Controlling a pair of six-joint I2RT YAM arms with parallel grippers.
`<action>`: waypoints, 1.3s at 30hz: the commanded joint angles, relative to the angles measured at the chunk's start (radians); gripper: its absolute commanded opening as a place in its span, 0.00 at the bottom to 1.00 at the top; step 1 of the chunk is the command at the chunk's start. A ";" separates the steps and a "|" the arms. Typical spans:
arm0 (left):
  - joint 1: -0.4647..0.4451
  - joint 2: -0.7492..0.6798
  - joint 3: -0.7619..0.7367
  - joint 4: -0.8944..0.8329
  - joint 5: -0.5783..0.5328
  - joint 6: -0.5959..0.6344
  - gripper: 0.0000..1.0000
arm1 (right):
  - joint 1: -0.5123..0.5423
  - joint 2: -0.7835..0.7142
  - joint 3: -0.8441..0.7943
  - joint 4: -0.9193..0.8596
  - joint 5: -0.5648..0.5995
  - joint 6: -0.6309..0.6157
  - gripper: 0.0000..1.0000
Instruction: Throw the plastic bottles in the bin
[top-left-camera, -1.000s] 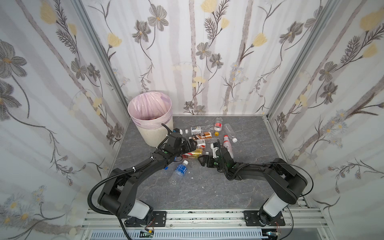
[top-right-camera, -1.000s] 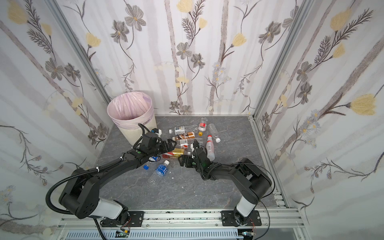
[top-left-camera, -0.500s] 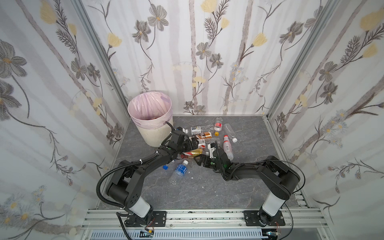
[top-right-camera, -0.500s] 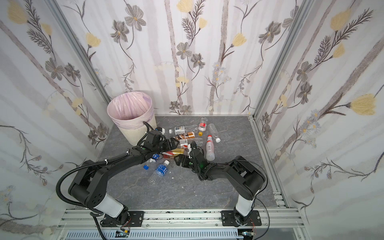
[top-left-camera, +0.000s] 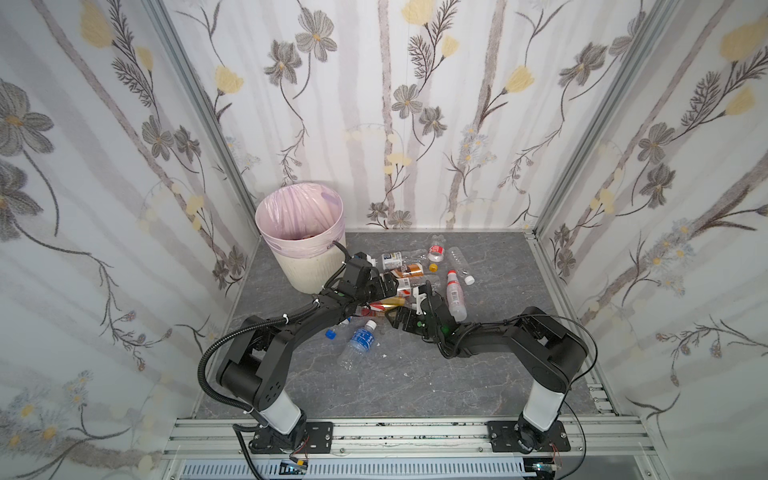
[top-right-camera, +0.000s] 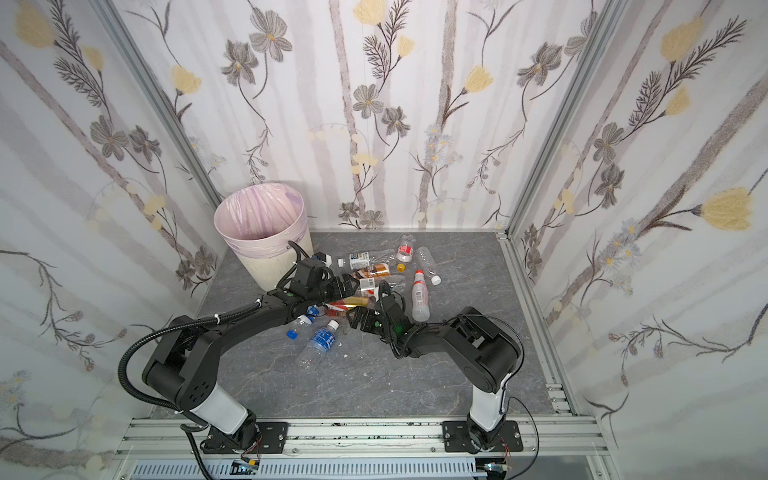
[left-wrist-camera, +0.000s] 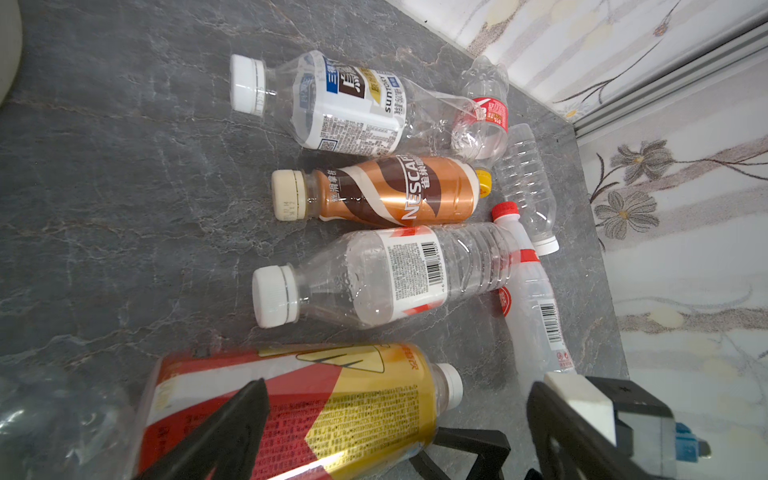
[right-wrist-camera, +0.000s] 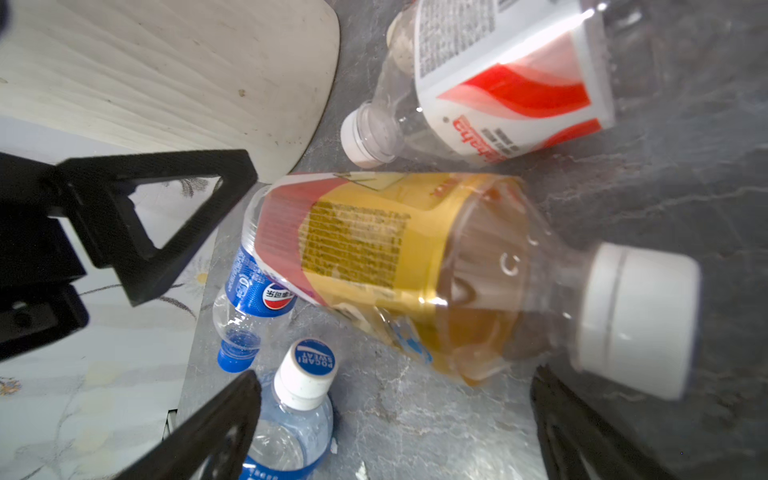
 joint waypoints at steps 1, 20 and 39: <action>0.003 0.012 0.014 -0.002 0.004 0.009 1.00 | -0.002 0.006 0.020 0.053 0.030 0.026 0.99; 0.056 -0.050 0.036 -0.044 0.047 -0.011 1.00 | 0.000 -0.037 0.000 -0.003 0.086 -0.011 0.99; 0.072 -0.042 0.043 -0.130 0.148 -0.007 1.00 | 0.000 0.004 0.029 -0.011 0.078 -0.002 0.97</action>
